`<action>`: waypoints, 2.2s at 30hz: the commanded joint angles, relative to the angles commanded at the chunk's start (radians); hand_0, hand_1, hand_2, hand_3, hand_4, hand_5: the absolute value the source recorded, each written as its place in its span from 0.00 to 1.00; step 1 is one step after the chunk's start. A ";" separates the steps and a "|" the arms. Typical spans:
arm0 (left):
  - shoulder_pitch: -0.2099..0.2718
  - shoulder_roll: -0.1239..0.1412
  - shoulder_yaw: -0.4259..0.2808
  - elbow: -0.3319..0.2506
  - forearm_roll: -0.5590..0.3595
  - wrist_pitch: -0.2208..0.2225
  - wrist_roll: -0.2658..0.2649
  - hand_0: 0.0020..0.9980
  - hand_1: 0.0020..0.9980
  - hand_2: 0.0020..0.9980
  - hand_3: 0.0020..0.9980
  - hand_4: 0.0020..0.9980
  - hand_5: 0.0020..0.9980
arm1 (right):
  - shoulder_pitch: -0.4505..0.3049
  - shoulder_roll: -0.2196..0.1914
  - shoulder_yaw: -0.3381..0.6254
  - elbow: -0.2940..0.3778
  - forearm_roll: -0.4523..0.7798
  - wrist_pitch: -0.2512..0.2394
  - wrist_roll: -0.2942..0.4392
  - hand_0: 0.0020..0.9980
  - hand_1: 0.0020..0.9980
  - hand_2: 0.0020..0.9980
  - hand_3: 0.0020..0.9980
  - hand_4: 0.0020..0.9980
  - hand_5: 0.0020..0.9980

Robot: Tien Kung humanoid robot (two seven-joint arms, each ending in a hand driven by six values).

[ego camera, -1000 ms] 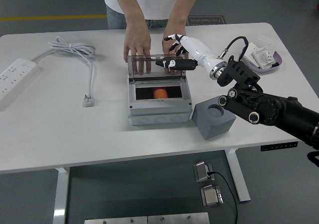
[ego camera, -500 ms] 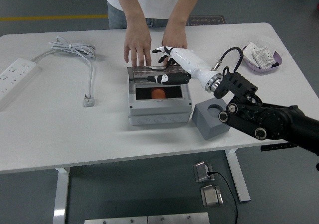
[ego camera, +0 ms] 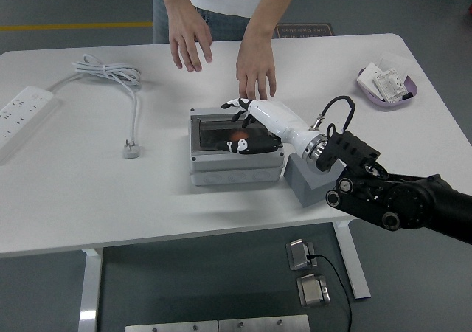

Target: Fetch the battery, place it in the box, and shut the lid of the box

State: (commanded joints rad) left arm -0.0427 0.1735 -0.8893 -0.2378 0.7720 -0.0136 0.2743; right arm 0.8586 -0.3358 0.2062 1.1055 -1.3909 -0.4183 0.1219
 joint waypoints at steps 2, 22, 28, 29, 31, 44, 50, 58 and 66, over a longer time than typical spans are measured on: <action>0.000 0.000 0.000 0.000 0.000 0.000 0.000 0.61 0.63 0.59 0.60 0.62 0.22 | -0.004 -0.002 0.007 0.002 -0.005 0.000 -0.003 0.56 0.55 0.67 0.84 0.99 0.79; 0.010 -0.009 0.001 0.001 -0.005 0.002 -0.004 0.61 0.63 0.59 0.60 0.62 0.22 | -0.261 -0.141 0.379 0.213 -0.198 0.006 -0.054 0.55 0.54 0.67 0.84 0.99 0.79; 0.020 -0.014 0.006 0.002 -0.011 0.003 -0.006 0.60 0.62 0.59 0.60 0.62 0.22 | -0.400 -0.179 0.551 0.316 -0.128 0.057 -0.032 0.55 0.54 0.67 0.84 0.99 0.79; 0.022 -0.015 0.009 0.002 -0.015 0.003 -0.008 0.60 0.62 0.59 0.60 0.62 0.22 | -0.427 -0.178 0.584 0.335 -0.103 0.067 -0.017 0.55 0.54 0.67 0.84 0.99 0.79; 0.028 -0.017 0.009 0.002 -0.016 0.004 -0.008 0.60 0.62 0.59 0.60 0.62 0.22 | -0.481 -0.171 0.656 0.366 -0.050 0.081 0.016 0.55 0.54 0.67 0.84 0.99 0.79; 0.088 -0.014 0.041 0.000 0.018 -0.015 -0.010 0.61 0.62 0.59 0.60 0.62 0.22 | -0.723 -0.165 1.017 0.528 0.322 0.171 0.119 0.55 0.57 0.69 0.79 0.99 0.79; 0.097 -0.014 0.083 0.003 -0.021 -0.017 -0.028 0.60 0.62 0.59 0.60 0.62 0.22 | -0.733 -0.160 1.056 0.561 0.546 0.228 0.243 0.55 0.63 0.71 0.79 0.99 0.80; 0.080 -0.016 0.120 0.010 -0.087 -0.012 -0.056 0.61 0.62 0.59 0.60 0.62 0.22 | -0.717 -0.151 1.086 0.575 0.832 0.281 0.364 0.55 0.65 0.73 0.77 0.99 0.80; 0.064 -0.007 0.116 0.011 -0.100 -0.010 -0.059 0.61 0.62 0.59 0.60 0.62 0.22 | -0.697 -0.151 1.104 0.581 0.928 0.274 0.359 0.68 0.72 0.79 0.72 0.99 0.80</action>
State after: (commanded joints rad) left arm 0.0210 0.1662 -0.7732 -0.2269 0.6722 -0.0237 0.2154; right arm 0.1613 -0.4868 1.3105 1.6866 -0.4627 -0.1447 0.4807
